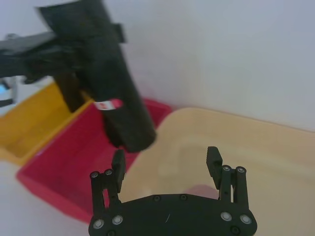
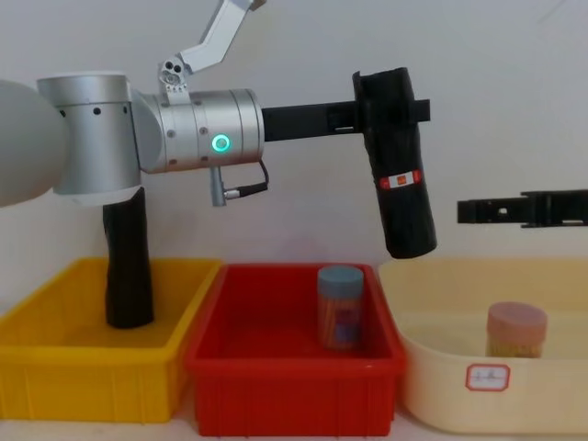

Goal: Pick up the garbage bag with the one hand and transfer it to the other hand.

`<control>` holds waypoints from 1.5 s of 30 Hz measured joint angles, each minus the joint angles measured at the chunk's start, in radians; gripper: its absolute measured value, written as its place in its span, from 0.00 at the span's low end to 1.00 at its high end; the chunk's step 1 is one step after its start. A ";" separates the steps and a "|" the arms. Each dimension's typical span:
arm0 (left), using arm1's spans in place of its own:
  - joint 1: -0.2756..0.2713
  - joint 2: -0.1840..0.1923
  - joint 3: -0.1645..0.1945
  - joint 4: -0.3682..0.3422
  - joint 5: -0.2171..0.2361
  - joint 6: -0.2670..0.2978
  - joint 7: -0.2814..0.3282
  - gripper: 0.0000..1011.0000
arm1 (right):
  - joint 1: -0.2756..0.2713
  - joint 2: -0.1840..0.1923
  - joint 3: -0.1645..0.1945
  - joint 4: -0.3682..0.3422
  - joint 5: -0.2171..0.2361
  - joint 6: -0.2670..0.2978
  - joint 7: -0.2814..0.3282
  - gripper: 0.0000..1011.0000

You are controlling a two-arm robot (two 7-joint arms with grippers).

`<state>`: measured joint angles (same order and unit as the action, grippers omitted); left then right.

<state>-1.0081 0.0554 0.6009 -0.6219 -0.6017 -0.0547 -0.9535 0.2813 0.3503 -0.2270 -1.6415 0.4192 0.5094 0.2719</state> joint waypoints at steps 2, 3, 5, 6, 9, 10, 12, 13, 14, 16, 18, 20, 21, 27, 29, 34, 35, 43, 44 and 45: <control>-0.001 -0.002 0.000 0.003 0.001 -0.001 -0.001 0.46 | -0.002 0.003 -0.005 -0.008 0.002 -0.001 0.008 0.99; -0.001 -0.003 0.000 0.004 0.002 -0.003 -0.003 0.46 | -0.004 0.007 -0.011 -0.019 0.006 -0.001 0.020 0.99; -0.001 -0.004 -0.001 0.004 0.002 -0.003 -0.004 0.46 | -0.003 0.013 -0.023 -0.031 0.010 -0.001 0.037 0.99; 0.000 -0.004 -0.001 0.004 0.003 -0.004 -0.004 0.46 | -0.003 0.014 -0.027 -0.033 0.013 -0.001 0.044 0.99; 0.003 -0.004 -0.004 0.003 0.005 -0.004 -0.005 0.46 | 0.006 0.018 -0.045 -0.039 0.018 0.000 0.068 0.99; 0.004 -0.004 -0.004 0.002 0.005 -0.004 -0.005 0.46 | 0.010 0.018 -0.050 -0.039 0.019 0.000 0.074 0.99; 0.006 -0.004 -0.006 -0.002 0.006 -0.004 -0.005 0.46 | 0.021 0.018 -0.067 -0.039 0.022 0.002 0.091 0.99; 0.007 -0.004 -0.007 -0.003 0.006 -0.004 -0.005 0.46 | 0.025 0.018 -0.072 -0.039 0.023 0.003 0.096 0.99; 0.008 -0.004 -0.007 -0.004 0.006 -0.004 -0.006 0.46 | 0.027 0.018 -0.075 -0.039 0.023 0.003 0.100 0.99; 0.011 -0.003 -0.010 -0.007 0.006 -0.003 -0.007 0.46 | 0.041 0.017 -0.090 -0.037 0.023 0.004 0.109 0.99; 0.014 -0.003 -0.013 -0.009 0.006 -0.001 -0.009 0.46 | 0.052 0.016 -0.103 -0.034 0.019 0.003 0.113 0.99; 0.016 -0.003 -0.016 -0.012 0.005 0.003 -0.011 0.46 | 0.059 0.015 -0.110 -0.030 0.014 0.002 0.114 0.99; 0.017 -0.003 -0.017 -0.014 0.005 0.004 -0.011 0.46 | 0.069 0.012 -0.121 -0.025 0.007 0.000 0.113 0.99; 0.026 0.001 -0.022 -0.029 0.002 0.014 -0.012 0.46 | 0.104 0.002 -0.148 -0.002 -0.026 -0.015 0.093 0.99; 0.029 0.004 -0.023 -0.034 0.001 0.017 -0.012 0.46 | 0.112 0.000 -0.153 0.002 -0.033 -0.018 0.086 0.99; 0.037 0.011 -0.024 -0.047 -0.002 0.024 -0.008 0.46 | 0.133 -0.008 -0.165 0.019 -0.053 -0.030 0.070 0.99; 0.039 0.013 -0.024 -0.052 -0.003 0.026 -0.005 0.46 | 0.137 -0.010 -0.166 0.022 -0.055 -0.032 0.069 0.99; 0.051 0.022 -0.024 -0.073 -0.007 0.035 0.009 0.46 | 0.161 -0.020 -0.183 0.047 -0.073 -0.040 0.062 0.99; 0.054 0.024 -0.024 -0.078 -0.008 0.037 0.013 0.46 | 0.166 -0.022 -0.187 0.054 -0.077 -0.040 0.061 0.99; 0.055 0.025 -0.023 -0.080 -0.008 0.038 0.015 0.46 | 0.169 -0.023 -0.189 0.058 -0.078 -0.040 0.062 0.99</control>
<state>-0.9531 0.0805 0.5777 -0.7021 -0.6100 -0.0169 -0.9389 0.4500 0.3272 -0.4158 -1.5838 0.3415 0.4692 0.3334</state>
